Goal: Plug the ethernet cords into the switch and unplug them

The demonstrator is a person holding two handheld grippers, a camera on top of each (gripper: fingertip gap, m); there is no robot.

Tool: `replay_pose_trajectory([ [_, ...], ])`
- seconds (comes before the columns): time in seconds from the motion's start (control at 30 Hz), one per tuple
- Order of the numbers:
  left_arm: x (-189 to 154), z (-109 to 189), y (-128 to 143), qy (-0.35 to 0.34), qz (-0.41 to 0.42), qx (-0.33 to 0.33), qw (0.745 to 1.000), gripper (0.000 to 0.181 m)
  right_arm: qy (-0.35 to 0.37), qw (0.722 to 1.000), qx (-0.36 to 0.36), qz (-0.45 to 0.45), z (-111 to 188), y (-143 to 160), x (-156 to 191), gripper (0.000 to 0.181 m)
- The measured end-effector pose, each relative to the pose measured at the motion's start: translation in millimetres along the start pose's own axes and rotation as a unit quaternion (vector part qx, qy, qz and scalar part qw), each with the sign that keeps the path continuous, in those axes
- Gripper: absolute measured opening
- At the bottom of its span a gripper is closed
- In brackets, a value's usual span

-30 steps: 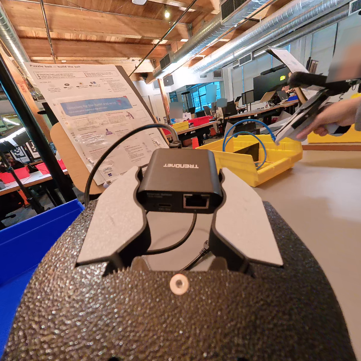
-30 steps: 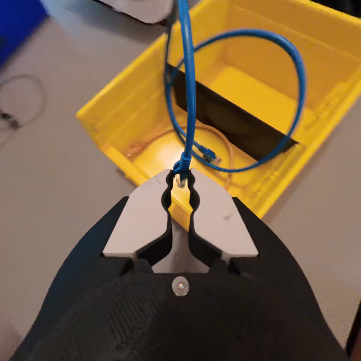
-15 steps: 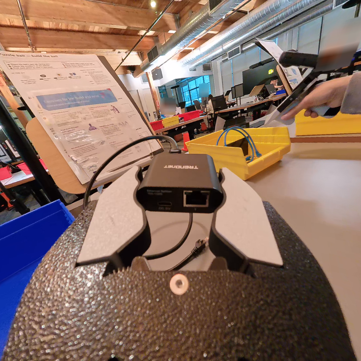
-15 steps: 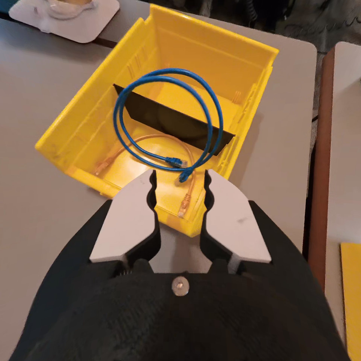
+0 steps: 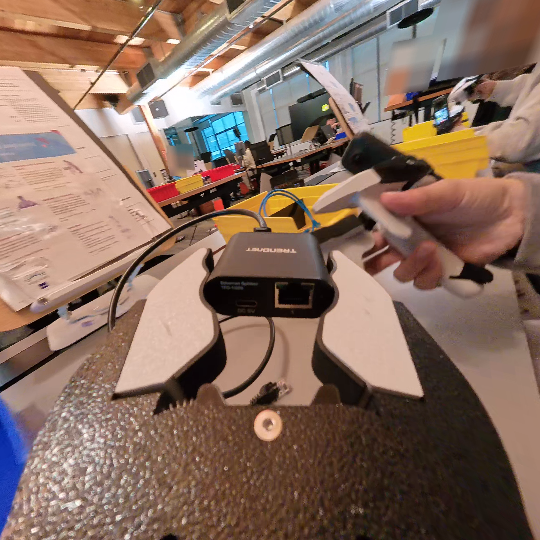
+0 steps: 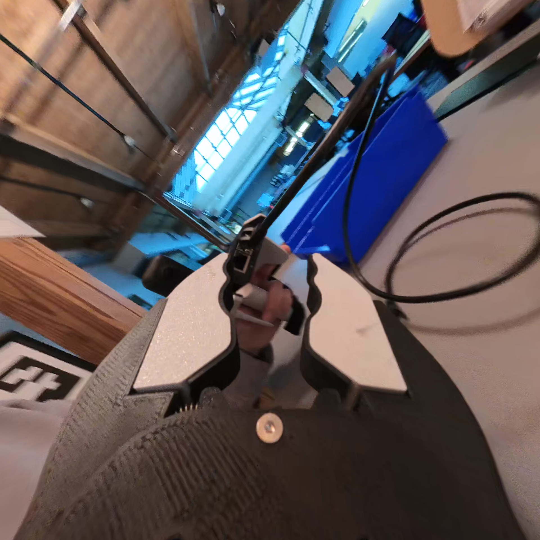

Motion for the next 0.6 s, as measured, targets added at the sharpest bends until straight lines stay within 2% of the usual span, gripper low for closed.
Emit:
replay_pose_trajectory([
  [0.13, -14, -4, -1, 0.034, -0.006, -0.005, 0.999, 0.072, -0.040, 0.997, -0.024, -0.069, -15, 7, 8, 0.041],
  [0.3, -23, -8, 0, 0.051, -0.017, -0.002, 0.999, 0.073, -0.055, 0.994, -0.033, -0.086, -15, 9, 14, 0.022],
  [0.47, -25, -9, 2, 0.054, -0.025, 0.001, 0.998, 0.073, -0.051, 0.994, -0.044, -0.082, -15, 9, 15, 0.019],
  [0.6, -24, -9, 3, 0.044, -0.038, 0.001, 0.998, 0.073, -0.055, 0.990, -0.061, -0.118, -16, 9, 15, 0.018],
])
Point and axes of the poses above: each gripper's, where its closed fingertips meet, z back along the fingers, y out of its underside, x = y × z across the jaws, the point moved 1 cm from there along z, back along the fingers, and after that the axes turned 3 degrees about -x, right-handed, at the moved point
